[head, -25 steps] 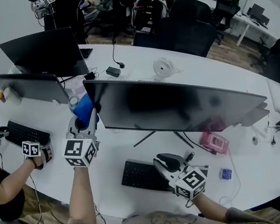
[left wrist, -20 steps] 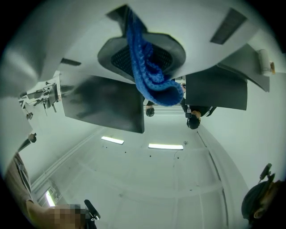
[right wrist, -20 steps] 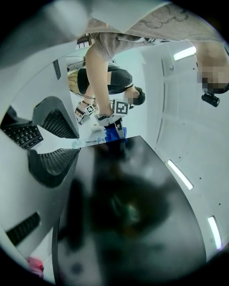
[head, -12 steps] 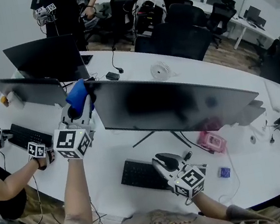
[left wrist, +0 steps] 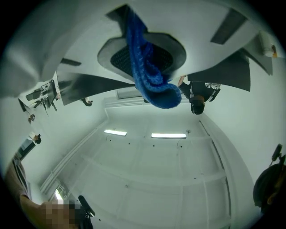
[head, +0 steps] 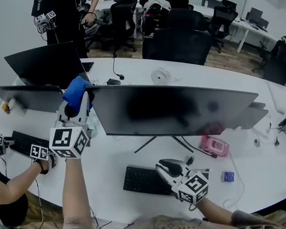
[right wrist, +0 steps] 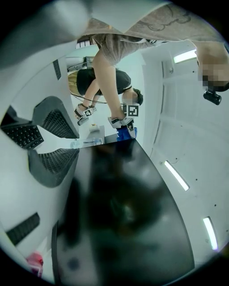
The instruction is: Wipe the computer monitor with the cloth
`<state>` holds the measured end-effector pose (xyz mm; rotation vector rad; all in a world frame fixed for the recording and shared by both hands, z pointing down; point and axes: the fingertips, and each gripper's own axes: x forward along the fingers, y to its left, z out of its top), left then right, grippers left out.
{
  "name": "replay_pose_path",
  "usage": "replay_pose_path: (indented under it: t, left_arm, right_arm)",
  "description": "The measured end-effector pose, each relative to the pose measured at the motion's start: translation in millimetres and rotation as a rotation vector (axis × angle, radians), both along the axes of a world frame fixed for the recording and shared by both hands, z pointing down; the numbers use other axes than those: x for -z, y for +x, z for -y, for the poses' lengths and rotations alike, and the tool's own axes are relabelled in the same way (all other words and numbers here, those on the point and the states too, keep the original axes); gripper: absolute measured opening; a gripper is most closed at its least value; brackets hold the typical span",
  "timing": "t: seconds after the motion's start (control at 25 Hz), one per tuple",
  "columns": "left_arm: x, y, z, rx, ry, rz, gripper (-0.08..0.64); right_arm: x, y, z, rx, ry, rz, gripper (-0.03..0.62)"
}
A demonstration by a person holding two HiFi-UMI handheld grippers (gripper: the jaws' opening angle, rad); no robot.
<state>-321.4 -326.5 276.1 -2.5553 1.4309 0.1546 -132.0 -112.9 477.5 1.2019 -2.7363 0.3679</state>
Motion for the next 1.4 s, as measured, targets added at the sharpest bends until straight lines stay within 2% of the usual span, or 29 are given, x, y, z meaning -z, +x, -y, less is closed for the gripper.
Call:
replay_pose_path:
  t: [0.32, 0.52, 0.64, 0.84, 1.04, 1.24, 1.4]
  left_arm:
    - [5, -3, -3, 0.018, 0.009, -0.018, 0.049]
    - [24, -14, -6, 0.046, 0.047, -0.086, 0.049]
    - [36, -17, -7, 0.068, 0.074, -0.054, 0.049]
    - [39, -11, -9, 0.067, 0.07, -0.031, 0.049]
    - [33, 14, -10, 0.008, 0.024, 0.04, 0.049]
    - [34, 29, -10, 0.0, -0.031, 0.05, 0.049]
    - [31, 51, -12, -0.025, -0.045, 0.083, 0.049]
  right_arm:
    - [1, 2, -2, 0.0, 0.001, 0.003, 0.067]
    - [4, 7, -3, -0.003, 0.009, 0.007, 0.067]
    - [5, 10, -5, -0.005, 0.01, 0.01, 0.067]
    - [5, 12, -9, -0.008, 0.011, 0.014, 0.067]
    - [6, 17, -12, -0.015, 0.02, 0.033, 0.067]
    - [8, 31, -17, -0.024, 0.025, 0.052, 0.067]
    - [8, 44, -20, -0.037, 0.028, 0.057, 0.067]
